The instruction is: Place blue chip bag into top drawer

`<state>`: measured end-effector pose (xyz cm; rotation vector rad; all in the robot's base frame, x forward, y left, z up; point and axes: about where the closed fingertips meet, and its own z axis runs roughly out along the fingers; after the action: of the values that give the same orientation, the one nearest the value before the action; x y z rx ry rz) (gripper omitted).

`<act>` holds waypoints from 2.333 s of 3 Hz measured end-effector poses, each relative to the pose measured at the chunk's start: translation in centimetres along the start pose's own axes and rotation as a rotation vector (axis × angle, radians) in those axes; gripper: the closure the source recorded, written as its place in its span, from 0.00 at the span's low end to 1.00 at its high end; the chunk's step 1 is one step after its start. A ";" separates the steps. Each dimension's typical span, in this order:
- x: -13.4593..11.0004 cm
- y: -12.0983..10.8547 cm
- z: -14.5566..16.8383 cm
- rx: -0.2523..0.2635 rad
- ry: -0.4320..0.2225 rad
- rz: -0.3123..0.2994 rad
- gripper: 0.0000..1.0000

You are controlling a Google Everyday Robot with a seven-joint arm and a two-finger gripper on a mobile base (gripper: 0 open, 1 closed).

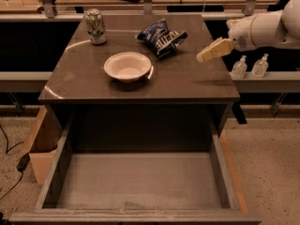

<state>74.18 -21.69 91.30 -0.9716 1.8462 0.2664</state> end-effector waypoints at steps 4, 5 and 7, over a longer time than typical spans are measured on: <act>-5.4 1.5 12.4 -0.081 -0.153 0.015 0.00; -5.7 1.2 15.2 -0.096 -0.161 0.032 0.00; -4.7 1.5 17.4 -0.096 -0.115 0.076 0.33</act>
Offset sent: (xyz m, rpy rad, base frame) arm 0.0533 0.0804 0.0020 0.1230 -0.1145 0.0462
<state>85.59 -8.59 86.51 -0.9327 1.7806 0.4523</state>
